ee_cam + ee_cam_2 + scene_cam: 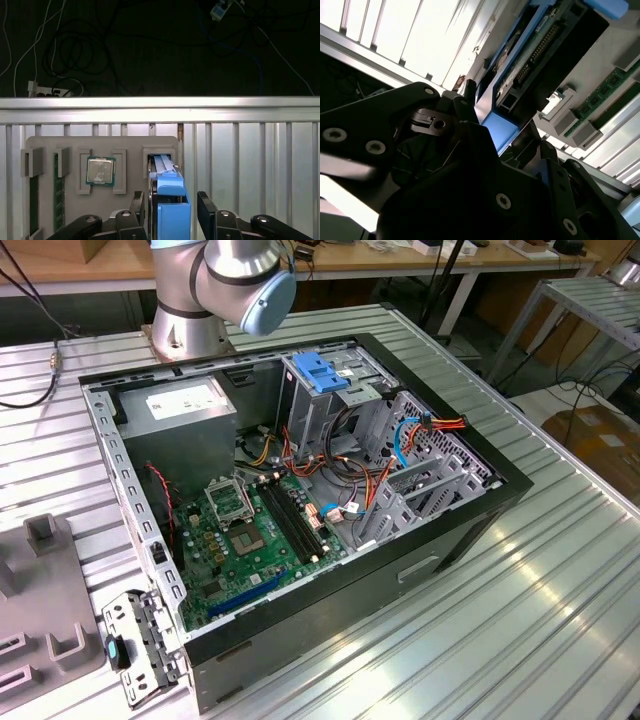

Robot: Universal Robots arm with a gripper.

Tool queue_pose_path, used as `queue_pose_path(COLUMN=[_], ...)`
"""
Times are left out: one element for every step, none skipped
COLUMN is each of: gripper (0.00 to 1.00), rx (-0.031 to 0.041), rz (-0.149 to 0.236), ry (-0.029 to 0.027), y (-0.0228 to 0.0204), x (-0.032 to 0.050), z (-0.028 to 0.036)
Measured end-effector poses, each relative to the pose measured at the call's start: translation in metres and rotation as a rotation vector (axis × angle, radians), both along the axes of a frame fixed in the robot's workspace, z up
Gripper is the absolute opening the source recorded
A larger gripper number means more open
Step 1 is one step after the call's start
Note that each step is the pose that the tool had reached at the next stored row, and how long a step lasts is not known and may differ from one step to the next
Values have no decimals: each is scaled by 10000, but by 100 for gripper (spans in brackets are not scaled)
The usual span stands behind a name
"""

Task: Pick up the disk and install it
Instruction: 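Pick up the disk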

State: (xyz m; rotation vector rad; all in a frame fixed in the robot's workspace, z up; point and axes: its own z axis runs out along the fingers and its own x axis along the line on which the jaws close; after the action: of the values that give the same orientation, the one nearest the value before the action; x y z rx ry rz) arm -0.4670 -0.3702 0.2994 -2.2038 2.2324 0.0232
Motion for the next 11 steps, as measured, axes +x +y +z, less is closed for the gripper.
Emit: queue_pose_path(gripper=[54, 54, 54, 54, 54, 54, 54, 54, 54, 54, 54], rx=[22, 34, 45, 56, 64, 70, 72, 72, 72, 72, 72], rz=[0, 0, 0, 0, 0, 0, 0, 0, 0, 0, 0], ry=[0, -2, -1, 0, 0, -1, -1, 0, 0, 0, 0], y=[0, 0, 0, 0, 0, 0, 0, 0, 0, 0, 0], x=[0, 0, 0, 0, 0, 0, 0, 0, 0, 0, 0], z=[-1, -3, -4, -5, -6, -6, -7, -7, -7, -7, -7])
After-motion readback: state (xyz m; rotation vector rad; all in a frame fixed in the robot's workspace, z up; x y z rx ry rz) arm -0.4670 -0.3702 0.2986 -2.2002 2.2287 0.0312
